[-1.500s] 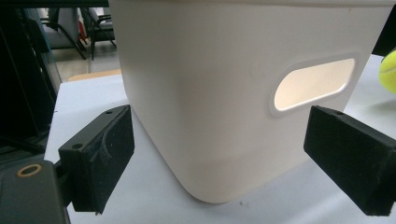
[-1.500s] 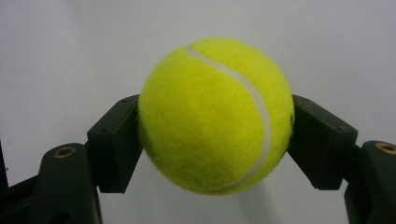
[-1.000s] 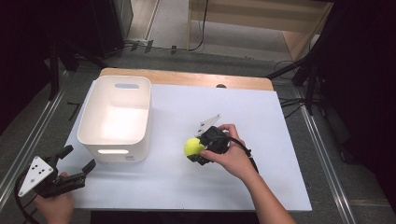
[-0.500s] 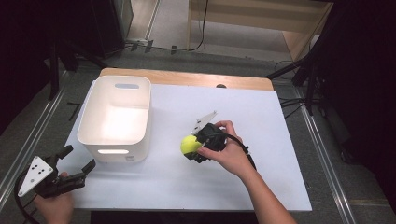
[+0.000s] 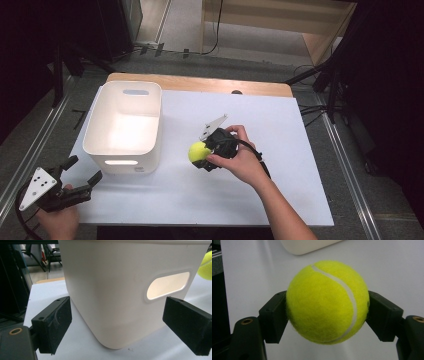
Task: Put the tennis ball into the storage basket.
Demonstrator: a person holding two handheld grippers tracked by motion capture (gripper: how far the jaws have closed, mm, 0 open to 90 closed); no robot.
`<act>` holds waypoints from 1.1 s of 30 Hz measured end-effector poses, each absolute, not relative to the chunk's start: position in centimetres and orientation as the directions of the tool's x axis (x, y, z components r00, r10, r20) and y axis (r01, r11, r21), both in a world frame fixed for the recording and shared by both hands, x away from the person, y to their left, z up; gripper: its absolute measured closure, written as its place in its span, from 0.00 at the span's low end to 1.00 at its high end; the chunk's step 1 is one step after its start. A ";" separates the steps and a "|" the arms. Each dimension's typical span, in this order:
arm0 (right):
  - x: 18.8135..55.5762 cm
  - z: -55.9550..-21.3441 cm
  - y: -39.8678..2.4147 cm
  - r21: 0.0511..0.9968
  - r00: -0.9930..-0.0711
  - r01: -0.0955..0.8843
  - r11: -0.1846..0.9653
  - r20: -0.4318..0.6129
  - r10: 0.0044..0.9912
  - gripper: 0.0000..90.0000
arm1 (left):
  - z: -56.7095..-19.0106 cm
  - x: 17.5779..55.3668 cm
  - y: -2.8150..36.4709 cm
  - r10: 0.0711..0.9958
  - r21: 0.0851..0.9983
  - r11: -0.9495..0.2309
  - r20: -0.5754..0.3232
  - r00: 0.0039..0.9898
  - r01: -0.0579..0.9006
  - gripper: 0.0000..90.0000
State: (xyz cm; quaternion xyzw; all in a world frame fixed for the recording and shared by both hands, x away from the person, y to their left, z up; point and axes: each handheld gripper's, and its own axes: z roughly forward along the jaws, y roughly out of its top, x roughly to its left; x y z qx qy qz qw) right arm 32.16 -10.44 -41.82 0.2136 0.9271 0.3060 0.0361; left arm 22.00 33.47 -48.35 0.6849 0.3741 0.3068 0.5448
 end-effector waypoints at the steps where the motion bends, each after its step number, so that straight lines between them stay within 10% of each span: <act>1: 32.2 -41.7 -10.3 0.581 -0.906 0.374 0.723 0.064 0.418 0.27 | -48.4 22.0 33.5 0.847 0.976 -0.127 0.013 0.532 0.178 0.09; 33: 32.9 -39.4 -8.1 0.583 -0.923 0.340 0.738 0.056 0.381 0.27 | -48.4 22.0 33.5 0.846 0.977 -0.120 0.008 0.533 0.176 0.09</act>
